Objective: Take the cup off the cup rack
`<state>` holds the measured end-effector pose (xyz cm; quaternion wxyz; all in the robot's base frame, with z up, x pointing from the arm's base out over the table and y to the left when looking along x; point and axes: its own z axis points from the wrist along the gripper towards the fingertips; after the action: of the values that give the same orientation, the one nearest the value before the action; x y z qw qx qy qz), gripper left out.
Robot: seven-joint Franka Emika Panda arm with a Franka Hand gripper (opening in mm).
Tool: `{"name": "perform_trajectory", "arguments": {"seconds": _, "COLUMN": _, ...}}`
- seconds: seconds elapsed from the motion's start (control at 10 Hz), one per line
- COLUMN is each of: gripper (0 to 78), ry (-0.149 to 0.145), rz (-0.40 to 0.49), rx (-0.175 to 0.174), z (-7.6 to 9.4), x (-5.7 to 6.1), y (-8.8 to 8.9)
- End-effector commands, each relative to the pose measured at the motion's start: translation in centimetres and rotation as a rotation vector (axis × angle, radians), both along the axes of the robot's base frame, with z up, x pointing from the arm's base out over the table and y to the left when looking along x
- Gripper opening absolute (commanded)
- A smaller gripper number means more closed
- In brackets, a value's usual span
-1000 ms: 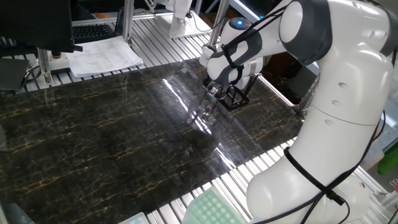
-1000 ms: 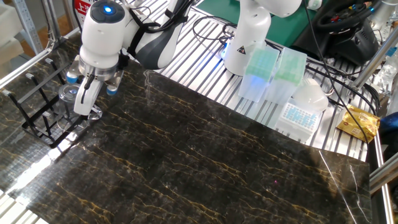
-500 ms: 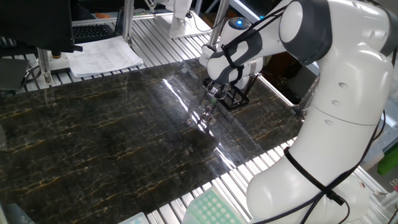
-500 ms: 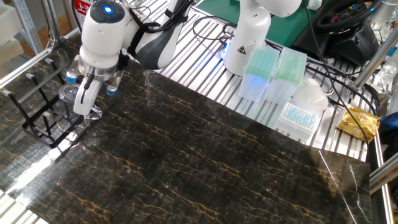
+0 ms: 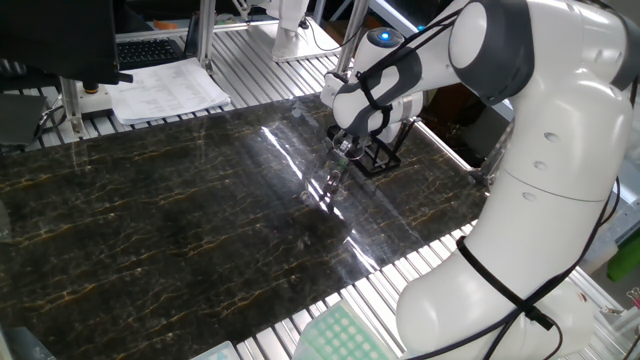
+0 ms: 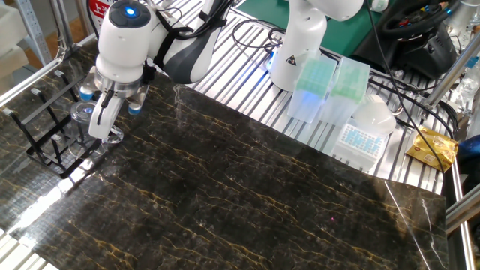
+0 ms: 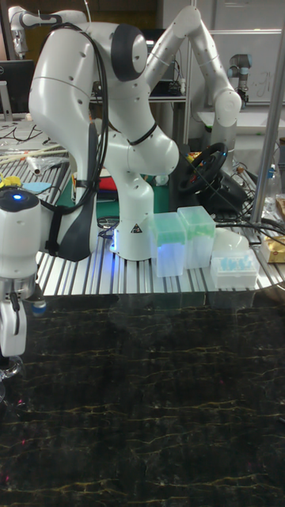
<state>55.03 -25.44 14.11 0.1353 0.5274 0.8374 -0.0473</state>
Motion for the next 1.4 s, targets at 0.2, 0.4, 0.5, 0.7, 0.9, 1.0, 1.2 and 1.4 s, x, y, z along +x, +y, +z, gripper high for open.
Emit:
{"name": "perform_trajectory", "arguments": {"seconds": 0.2, "gripper": 1.1, "ry": -0.003, "rz": -0.003, "rx": -0.007, "z": 0.2, "x": 0.2, "y": -0.1}}
{"name": "perform_trajectory", "arguments": {"seconds": 0.4, "gripper": 1.1, "ry": -0.003, "rz": -0.003, "rx": -0.007, "z": 0.2, "x": 0.2, "y": -0.1}}
{"name": "perform_trajectory", "arguments": {"seconds": 0.5, "gripper": 1.1, "ry": 0.040, "rz": 0.007, "rx": -0.076, "z": 2.4, "x": 1.1, "y": 1.1}}
{"name": "perform_trajectory", "arguments": {"seconds": 0.7, "gripper": 1.1, "ry": 0.042, "rz": -0.004, "rx": -0.095, "z": 2.7, "x": 1.3, "y": 1.4}}
{"name": "perform_trajectory", "arguments": {"seconds": 0.9, "gripper": 1.1, "ry": 0.047, "rz": -0.004, "rx": -0.098, "z": 3.0, "x": 1.3, "y": 1.3}}
{"name": "perform_trajectory", "arguments": {"seconds": 1.0, "gripper": 1.1, "ry": 0.047, "rz": -0.004, "rx": -0.098, "z": 3.0, "x": 1.3, "y": 1.3}}
{"name": "perform_trajectory", "arguments": {"seconds": 1.2, "gripper": 1.1, "ry": 0.049, "rz": -0.005, "rx": -0.112, "z": 4.1, "x": 1.6, "y": 1.2}}
{"name": "perform_trajectory", "arguments": {"seconds": 1.4, "gripper": 1.1, "ry": 0.053, "rz": -0.006, "rx": -0.112, "z": 5.4, "x": 1.9, "y": 1.8}}
